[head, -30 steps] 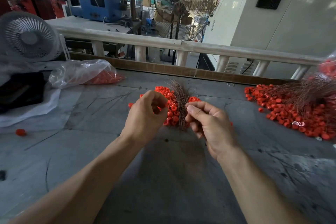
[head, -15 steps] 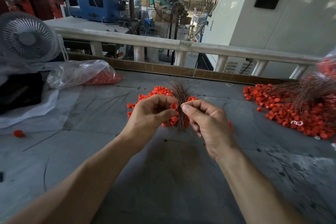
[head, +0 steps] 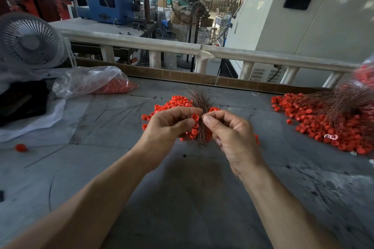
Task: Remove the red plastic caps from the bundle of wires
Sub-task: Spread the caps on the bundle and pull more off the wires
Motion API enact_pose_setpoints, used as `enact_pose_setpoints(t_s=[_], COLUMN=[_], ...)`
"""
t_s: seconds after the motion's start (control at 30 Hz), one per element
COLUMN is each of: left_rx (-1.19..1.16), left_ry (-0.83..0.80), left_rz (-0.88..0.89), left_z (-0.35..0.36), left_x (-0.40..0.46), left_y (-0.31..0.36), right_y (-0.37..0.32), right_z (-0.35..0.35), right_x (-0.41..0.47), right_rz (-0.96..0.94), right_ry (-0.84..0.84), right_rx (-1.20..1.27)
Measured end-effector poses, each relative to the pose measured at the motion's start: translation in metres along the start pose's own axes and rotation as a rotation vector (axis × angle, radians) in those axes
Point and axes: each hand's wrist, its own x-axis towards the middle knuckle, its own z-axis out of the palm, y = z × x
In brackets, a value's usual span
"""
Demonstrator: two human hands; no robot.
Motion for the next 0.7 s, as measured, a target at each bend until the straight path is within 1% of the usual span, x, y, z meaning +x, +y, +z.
enact_pose_setpoints(t_s=[0.17,0.37,0.6,0.7], left_rx=[0.005,-0.047,-0.028,-0.029], left_ry=[-0.021,0.034,0.023,0.033], left_rz=[-0.006,-0.020,-0.011,-0.012], left_z=[0.0007,0.0005,-0.0003,-0.0004], left_x=[-0.0017,0.0003,0.0007,0.0010], left_y=[0.0006,-0.0004,-0.0019,-0.0021], right_y=[0.0002,0.0025,0.0056,0.0057], right_z=[0.0010,0.0018,0.0029,0.0033], right_x=[-0.0003,-0.0005,0.0003,-0.0006], right_rz=[-0.007,-0.023,-0.006,-0.034], right_ry=[-0.031,-0.036,0.002,0.013], right_rx=[-0.027,-0.035,-0.075,-0.117])
